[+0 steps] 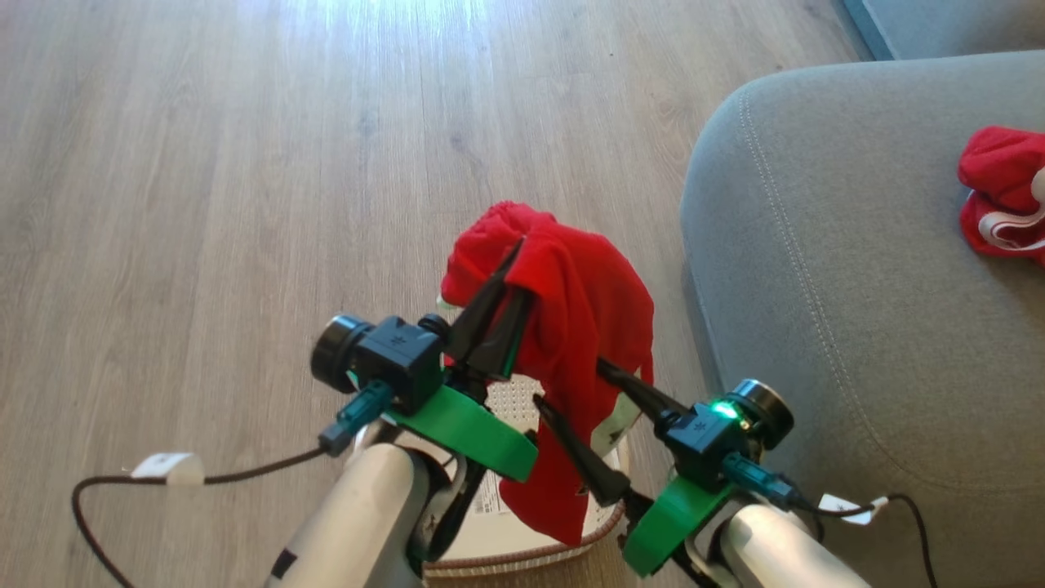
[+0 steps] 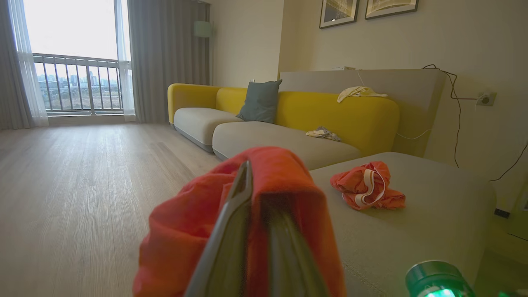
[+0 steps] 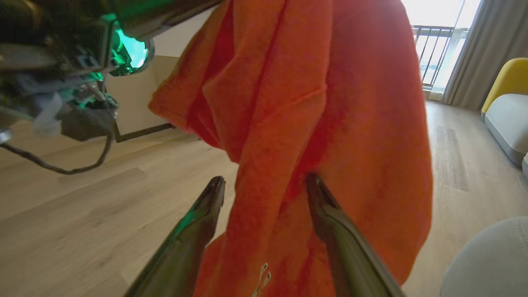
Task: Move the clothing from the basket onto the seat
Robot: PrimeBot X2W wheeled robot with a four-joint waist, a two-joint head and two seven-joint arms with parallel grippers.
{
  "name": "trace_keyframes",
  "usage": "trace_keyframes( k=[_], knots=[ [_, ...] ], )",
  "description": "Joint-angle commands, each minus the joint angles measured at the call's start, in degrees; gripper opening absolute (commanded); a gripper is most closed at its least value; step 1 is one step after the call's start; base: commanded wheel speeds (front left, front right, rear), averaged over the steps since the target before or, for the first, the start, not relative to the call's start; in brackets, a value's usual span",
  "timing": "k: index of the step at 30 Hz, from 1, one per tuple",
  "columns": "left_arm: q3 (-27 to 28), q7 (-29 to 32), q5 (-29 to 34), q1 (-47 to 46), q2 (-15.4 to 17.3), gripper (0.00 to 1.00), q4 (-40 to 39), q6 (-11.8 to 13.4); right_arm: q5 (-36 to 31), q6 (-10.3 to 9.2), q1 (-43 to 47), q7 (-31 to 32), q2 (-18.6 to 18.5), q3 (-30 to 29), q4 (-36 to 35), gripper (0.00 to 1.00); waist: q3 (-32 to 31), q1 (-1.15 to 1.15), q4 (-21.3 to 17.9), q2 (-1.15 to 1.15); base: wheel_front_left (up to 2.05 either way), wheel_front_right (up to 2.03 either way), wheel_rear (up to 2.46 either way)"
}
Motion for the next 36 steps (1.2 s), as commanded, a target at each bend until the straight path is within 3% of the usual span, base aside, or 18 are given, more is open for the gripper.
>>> trace_keyframes(
  k=[1, 7, 20, 30, 32, 33, 36],
  knots=[
    [0.7, -0.5, -0.8, -3.4, 0.5, 0.00, -1.5, 0.8, -2.3, -0.01, -2.2, -0.5, 1.6, -1.2, -0.4, 1.00, -0.2, 0.00, 0.3, 0.00, 0.00, 0.00, 0.00],
    [-1.8, -0.5, -1.5, -3.4, 0.5, 0.00, -1.1, 1.6, -7.3, -0.01, -1.9, -0.5, 4.4, -6.4, 1.7, 1.00, -0.6, 0.00, 0.7, 0.00, 0.00, 0.00, 0.00],
    [-5.7, -0.5, -2.6, -3.6, 0.5, 0.00, -1.7, 2.7, -16.9, -0.01, -2.4, -0.5, 6.2, -11.9, 7.3, 1.00, -1.0, 0.00, 1.6, 0.00, 0.00, 0.00, 0.00],
    [-8.4, -0.5, -3.1, -3.8, 0.5, 0.00, -1.7, 2.1, -16.6, -0.01, -4.4, -0.5, 6.2, -13.6, 9.1, 1.00, -1.0, 0.00, 2.8, 0.00, 0.00, 0.00, 0.00],
    [-8.5, -0.5, -3.1, -3.9, 0.5, 0.00, -1.6, 2.0, -15.8, -0.01, -4.6, -0.5, 6.2, -14.5, 9.8, 0.09, -1.1, 0.00, 3.0, 0.00, 0.00, 0.00, 0.00],
    [-8.5, -0.5, -3.1, -3.9, 0.5, 0.00, -1.6, 2.0, -15.7, -0.01, -4.8, -0.5, 6.2, -14.8, 10.0, 0.00, -1.1, 0.00, 3.1, 0.00, 0.00, 0.00, 0.00],
    [-8.5, -0.5, -3.2, -3.9, 0.5, 0.00, -1.7, 1.9, -14.2, -0.01, -4.9, -0.5, 6.2, -15.9, 9.7, 0.00, -1.0, 0.00, 3.5, 0.00, 0.00, 0.00, 0.00]
  ],
)
